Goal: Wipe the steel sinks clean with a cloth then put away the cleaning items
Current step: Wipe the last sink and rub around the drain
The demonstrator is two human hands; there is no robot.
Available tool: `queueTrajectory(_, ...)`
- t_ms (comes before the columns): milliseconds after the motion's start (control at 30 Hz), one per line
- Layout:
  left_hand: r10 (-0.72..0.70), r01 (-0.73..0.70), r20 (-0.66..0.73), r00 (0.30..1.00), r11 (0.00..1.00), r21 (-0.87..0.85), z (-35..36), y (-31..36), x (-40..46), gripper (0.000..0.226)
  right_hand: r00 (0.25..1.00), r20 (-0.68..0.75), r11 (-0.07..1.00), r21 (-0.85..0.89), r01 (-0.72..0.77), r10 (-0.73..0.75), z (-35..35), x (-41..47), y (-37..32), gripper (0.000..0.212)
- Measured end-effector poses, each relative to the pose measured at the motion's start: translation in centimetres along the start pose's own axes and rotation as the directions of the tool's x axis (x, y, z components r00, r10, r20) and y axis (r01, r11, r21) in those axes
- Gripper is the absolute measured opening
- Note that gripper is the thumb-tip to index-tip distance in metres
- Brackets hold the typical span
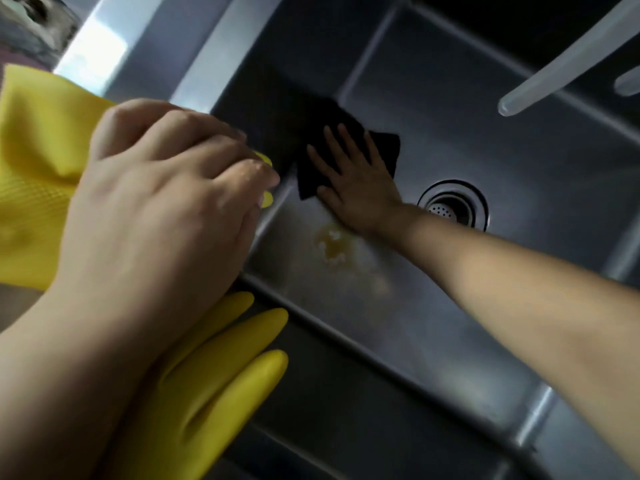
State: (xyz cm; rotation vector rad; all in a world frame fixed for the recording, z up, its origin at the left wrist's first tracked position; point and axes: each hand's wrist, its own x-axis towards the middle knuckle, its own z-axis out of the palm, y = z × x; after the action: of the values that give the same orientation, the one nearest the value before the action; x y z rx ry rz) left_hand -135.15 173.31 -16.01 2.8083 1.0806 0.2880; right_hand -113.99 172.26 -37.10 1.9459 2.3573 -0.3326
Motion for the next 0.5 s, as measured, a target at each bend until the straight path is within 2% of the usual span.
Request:
queueTrajectory(167,-0.003,-0.002,0.038,0.999,0.992,0.130,-0.6,0.3,0.3,0.037,0.937,0.054,0.937,0.075,0.341,-0.346,1.0,-3.9,-5.6,0.053)
queueTrajectory(367,-0.003,0.002,0.002,1.000,0.975,0.223,-0.5,1.0,0.3,0.031,0.845,0.052,0.845,0.101,0.526,-0.532,1.5,-5.7,-7.4,0.049)
queueTrajectory(500,-0.018,0.013,0.017,1.000,0.962,0.273,-0.6,1.2,0.3,0.031,0.831,0.079,0.832,0.124,0.540,-0.551,1.6,-10.1,-6.6,0.052)
